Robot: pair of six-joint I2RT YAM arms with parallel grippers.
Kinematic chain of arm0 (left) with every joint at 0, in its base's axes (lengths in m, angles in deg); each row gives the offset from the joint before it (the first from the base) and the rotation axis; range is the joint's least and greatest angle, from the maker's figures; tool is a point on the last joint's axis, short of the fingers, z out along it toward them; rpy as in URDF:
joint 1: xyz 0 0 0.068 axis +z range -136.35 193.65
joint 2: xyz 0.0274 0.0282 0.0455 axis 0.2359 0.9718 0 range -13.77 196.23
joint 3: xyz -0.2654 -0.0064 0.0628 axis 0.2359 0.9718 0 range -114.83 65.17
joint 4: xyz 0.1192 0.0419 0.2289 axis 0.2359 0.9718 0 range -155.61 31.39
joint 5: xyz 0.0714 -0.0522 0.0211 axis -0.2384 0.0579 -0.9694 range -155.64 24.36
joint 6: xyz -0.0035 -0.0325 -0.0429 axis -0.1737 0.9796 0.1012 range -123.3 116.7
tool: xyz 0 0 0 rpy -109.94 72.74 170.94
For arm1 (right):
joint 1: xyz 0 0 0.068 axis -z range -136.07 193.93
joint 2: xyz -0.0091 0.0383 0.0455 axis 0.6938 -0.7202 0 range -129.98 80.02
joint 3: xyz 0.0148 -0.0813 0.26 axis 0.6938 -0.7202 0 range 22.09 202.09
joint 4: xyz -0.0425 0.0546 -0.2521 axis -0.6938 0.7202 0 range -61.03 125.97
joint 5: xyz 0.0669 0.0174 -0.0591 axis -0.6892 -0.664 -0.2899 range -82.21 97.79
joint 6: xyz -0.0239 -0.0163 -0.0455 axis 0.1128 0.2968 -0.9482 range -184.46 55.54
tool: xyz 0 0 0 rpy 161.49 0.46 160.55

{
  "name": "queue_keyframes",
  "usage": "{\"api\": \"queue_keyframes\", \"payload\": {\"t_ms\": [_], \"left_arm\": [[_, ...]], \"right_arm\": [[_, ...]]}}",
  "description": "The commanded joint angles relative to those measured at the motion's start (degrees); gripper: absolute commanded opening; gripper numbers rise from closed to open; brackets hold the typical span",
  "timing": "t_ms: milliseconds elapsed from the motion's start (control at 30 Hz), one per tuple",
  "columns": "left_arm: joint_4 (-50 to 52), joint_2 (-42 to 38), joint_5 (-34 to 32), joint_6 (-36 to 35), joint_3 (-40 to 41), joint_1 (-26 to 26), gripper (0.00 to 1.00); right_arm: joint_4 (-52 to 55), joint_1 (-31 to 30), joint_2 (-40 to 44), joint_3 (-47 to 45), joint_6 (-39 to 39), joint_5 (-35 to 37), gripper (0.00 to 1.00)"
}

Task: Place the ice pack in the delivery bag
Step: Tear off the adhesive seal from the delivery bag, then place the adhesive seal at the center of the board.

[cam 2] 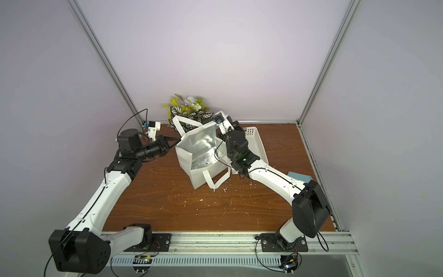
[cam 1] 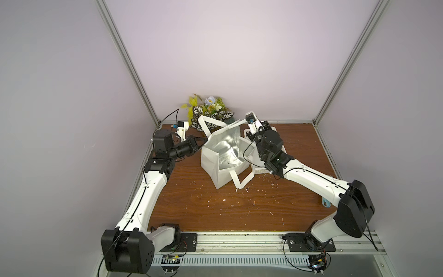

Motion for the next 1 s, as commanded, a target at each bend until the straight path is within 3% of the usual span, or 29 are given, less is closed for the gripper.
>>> {"api": "queue_keyframes", "payload": {"t_ms": [0, 300, 533, 733, 967], "left_arm": [[1.70, 0.56, -1.04, -2.03, -1.61, 0.99, 0.00], [4.42, 1.51, -2.23, -4.80, -3.79, 1.25, 0.00], [6.51, 2.28, -3.25, -7.41, -6.35, 1.43, 0.00], [7.32, 2.87, -3.62, -8.69, -8.32, 1.43, 0.00], [6.34, 2.76, -3.03, -8.01, -7.67, 1.43, 0.00]], "right_arm": [[1.87, 3.48, 4.64, 0.32, 4.84, 5.71, 0.00], [11.26, 11.73, 15.53, -2.72, 10.14, 12.62, 0.00], [22.25, 13.63, 27.08, -5.92, 11.68, 19.22, 0.00], [45.97, 13.64, 37.28, -7.48, 30.20, 22.96, 0.00], [69.12, 13.66, 45.50, -13.63, 55.07, 16.77, 0.00]]}}
